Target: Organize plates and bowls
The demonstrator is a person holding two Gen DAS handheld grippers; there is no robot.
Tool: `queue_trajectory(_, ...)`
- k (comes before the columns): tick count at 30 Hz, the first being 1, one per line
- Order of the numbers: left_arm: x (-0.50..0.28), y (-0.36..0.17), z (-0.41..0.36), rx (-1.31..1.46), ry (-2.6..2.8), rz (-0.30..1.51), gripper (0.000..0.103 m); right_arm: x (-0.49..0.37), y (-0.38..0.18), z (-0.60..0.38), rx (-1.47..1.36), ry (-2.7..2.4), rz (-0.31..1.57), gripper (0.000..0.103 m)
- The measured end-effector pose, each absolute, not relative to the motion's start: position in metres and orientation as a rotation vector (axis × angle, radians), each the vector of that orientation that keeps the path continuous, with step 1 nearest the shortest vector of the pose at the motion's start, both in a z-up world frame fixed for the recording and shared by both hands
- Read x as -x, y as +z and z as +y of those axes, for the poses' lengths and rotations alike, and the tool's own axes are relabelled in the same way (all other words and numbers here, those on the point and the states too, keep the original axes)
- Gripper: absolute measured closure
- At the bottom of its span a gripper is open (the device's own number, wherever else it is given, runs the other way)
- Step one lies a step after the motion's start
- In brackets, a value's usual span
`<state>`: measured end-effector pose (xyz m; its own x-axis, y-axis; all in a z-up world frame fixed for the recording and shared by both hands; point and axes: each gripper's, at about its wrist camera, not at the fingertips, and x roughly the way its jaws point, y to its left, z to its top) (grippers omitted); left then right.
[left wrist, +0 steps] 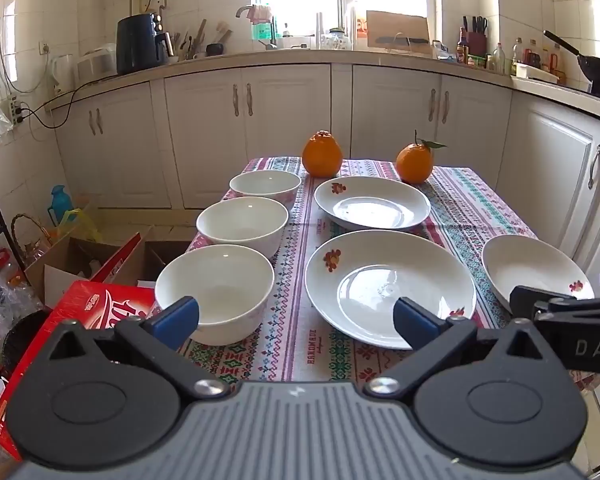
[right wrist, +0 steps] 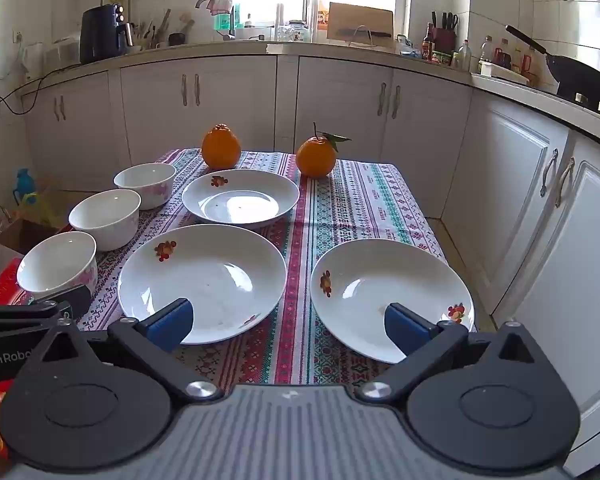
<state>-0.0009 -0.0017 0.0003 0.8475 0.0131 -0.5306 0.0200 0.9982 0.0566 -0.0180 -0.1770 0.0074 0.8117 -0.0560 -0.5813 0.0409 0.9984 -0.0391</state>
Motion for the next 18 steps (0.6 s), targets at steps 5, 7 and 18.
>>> queue_trajectory(5, 0.0033, 0.0013, -0.0067, -0.06, -0.007, 0.56, 0.001, 0.0165, 0.0079, -0.1783, 0.029, -0.052, 0.621, 0.0)
queue_trajectory(7, -0.0004, 0.0009, 0.0011, -0.046, -0.012, 0.565, 0.001, 0.0156, 0.008, -0.1793, 0.031, -0.053, 0.621, 0.0)
queue_trajectory(18, 0.0019, 0.0, -0.0008, -0.038, -0.013, 0.567, 0.001, 0.0163, 0.0089, -0.1786, 0.033, -0.049, 0.615, 0.0)
